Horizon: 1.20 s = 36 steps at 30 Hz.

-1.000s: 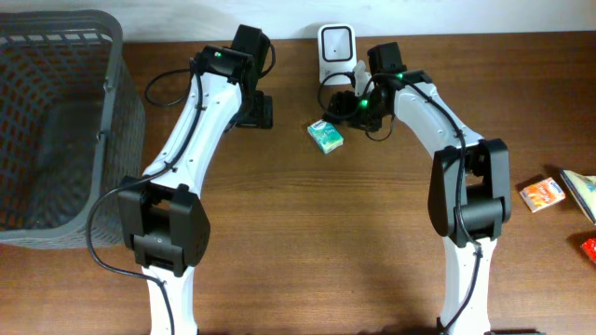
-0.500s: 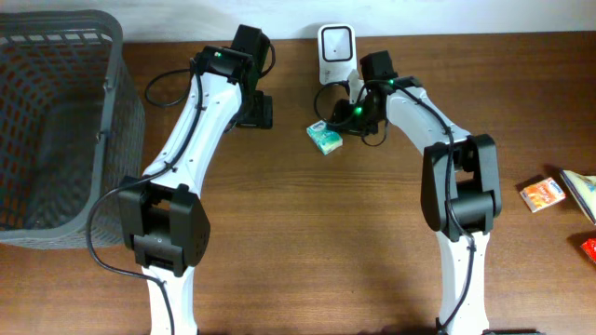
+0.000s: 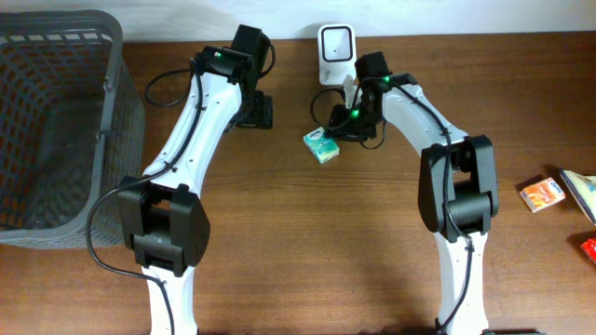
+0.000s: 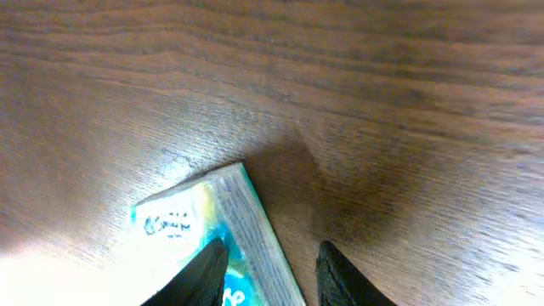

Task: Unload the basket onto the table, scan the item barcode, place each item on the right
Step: 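Lower the right gripper and grasp the teal pack, then lift the teal pack up to the scanner window with the right gripper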

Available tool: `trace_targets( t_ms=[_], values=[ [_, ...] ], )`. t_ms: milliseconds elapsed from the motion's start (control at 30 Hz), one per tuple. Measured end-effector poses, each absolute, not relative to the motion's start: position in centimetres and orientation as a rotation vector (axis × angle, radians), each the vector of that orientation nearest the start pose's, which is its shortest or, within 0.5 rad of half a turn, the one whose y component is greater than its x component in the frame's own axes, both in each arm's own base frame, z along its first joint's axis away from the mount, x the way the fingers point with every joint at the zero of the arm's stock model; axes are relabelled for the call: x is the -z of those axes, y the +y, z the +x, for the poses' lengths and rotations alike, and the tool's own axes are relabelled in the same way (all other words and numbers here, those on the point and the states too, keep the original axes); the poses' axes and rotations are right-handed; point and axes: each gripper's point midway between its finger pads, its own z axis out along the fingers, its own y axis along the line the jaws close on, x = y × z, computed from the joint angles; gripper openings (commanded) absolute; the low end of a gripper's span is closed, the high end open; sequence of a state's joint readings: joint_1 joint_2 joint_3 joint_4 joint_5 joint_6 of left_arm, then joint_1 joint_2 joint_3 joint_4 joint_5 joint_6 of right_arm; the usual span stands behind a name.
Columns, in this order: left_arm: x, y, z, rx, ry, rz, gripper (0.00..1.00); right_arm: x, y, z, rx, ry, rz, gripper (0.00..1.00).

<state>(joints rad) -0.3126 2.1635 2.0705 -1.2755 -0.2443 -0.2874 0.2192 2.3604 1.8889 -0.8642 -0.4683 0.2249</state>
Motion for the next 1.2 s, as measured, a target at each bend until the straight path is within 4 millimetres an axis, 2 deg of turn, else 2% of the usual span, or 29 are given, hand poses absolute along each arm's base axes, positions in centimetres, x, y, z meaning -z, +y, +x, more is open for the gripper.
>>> trace_targets(
  t_ms=[100,367,600,700,767,867,967,1000,1200],
  values=[
    [-13.4,-10.4,45.6,-0.250,2.867,0.000,0.99,-2.7,18.5,48.1,-0.754,2.912,-0.089,0.39],
    [-13.4,-10.4,45.6,-0.250,2.867,0.000,0.99,-2.6,18.5,47.5,-0.752,2.933,-0.101,0.40],
    [-13.4,-10.4,45.6,-0.250,2.867,0.000,0.99,-2.5,20.4,46.7,-0.724,2.925,-0.241,0.42],
    [-13.4,-10.4,45.5,-0.251,2.868,0.001,0.99,-2.2,20.4,46.7,-0.683,2.927,-0.257,0.42],
    [-13.3,-10.3,45.4,-0.254,2.874,0.001,0.99,-1.9,20.3,47.0,-0.667,2.917,-0.262,0.38],
    [-13.3,-10.3,45.3,-0.255,2.875,0.002,0.99,-1.3,20.2,46.8,-0.665,2.918,-0.268,0.23],
    [-13.3,-10.3,45.3,-0.256,2.877,0.002,0.99,-1.3,20.3,46.9,-0.667,2.910,-0.276,0.12],
    [-13.3,-10.3,45.3,-0.256,2.877,0.002,0.99,-1.3,20.3,46.9,-0.668,2.910,-0.278,0.04],
    [-13.3,-10.3,45.3,-0.256,2.877,0.002,0.99,-1.5,20.1,46.7,-0.666,2.920,-0.273,0.04]
  ],
)
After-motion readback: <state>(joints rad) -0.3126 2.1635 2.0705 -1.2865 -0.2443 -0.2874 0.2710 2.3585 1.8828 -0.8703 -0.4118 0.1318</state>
